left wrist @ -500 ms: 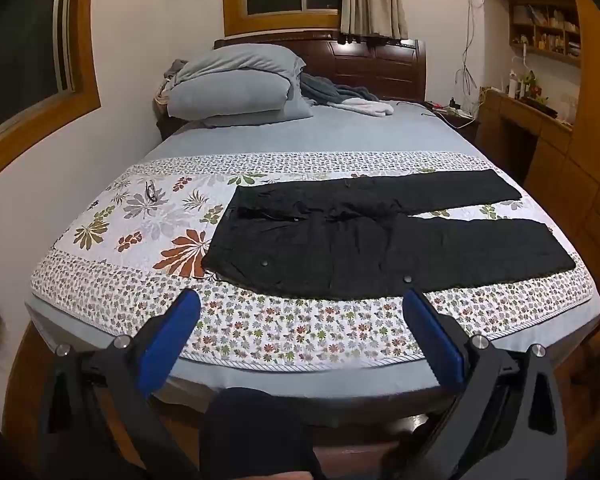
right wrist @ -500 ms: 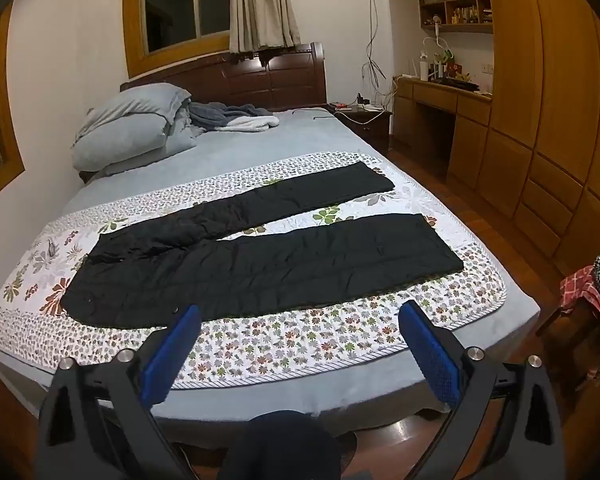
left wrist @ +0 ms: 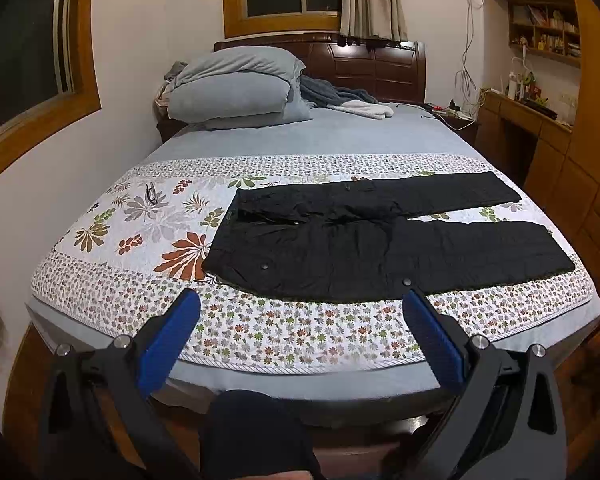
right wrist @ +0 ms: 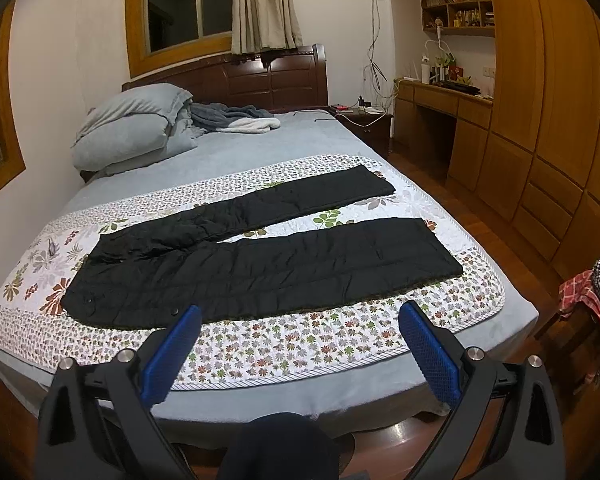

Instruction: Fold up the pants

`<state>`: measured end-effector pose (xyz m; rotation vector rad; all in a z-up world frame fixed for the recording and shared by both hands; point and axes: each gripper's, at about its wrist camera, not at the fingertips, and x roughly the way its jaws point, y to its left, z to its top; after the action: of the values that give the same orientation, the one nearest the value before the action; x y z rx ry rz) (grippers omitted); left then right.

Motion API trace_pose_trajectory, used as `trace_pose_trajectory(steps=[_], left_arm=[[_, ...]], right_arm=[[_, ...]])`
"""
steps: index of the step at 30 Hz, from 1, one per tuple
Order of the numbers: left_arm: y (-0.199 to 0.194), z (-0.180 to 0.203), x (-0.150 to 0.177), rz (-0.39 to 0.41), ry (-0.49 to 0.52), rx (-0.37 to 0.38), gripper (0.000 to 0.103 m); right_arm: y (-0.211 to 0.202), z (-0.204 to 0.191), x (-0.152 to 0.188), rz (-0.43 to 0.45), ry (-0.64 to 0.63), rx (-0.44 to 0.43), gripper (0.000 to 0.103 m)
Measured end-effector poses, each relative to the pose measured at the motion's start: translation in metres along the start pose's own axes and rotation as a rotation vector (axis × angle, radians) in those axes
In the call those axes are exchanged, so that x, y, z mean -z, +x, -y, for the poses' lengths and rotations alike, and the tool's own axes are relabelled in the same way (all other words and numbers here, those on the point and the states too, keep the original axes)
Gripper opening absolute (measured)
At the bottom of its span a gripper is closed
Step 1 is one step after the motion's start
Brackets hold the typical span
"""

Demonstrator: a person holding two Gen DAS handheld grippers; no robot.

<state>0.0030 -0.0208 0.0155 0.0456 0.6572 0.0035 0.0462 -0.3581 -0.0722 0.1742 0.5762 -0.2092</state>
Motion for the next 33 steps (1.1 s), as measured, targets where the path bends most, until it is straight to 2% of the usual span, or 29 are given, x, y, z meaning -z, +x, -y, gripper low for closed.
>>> trace_pose_trajectory(steps=[9, 23, 31, 33], left_arm=[[0.001, -0.003, 0.0, -0.002, -0.006, -0.001, 0.101], [0.004, -0.009, 0.001, -0.009, -0.005, -0.016, 0.101], [0.024, -0.009, 0.001, -0.04, 0.008, -0.001, 0.101], [0.03, -0.008, 0.0, -0.046, 0.009, 0.0, 0.101]], right_arm=[[-0.009, -0.001, 0.0, 0.012, -0.011, -0.004, 0.1], [0.005, -0.005, 0.005, -0.015, -0.027, 0.008, 0.1], [0.027, -0.008, 0.011, -0.094, -0.026, 0.013, 0.1], [0.031, -0.009, 0.011, -0.091, -0.023, 0.008, 0.1]])
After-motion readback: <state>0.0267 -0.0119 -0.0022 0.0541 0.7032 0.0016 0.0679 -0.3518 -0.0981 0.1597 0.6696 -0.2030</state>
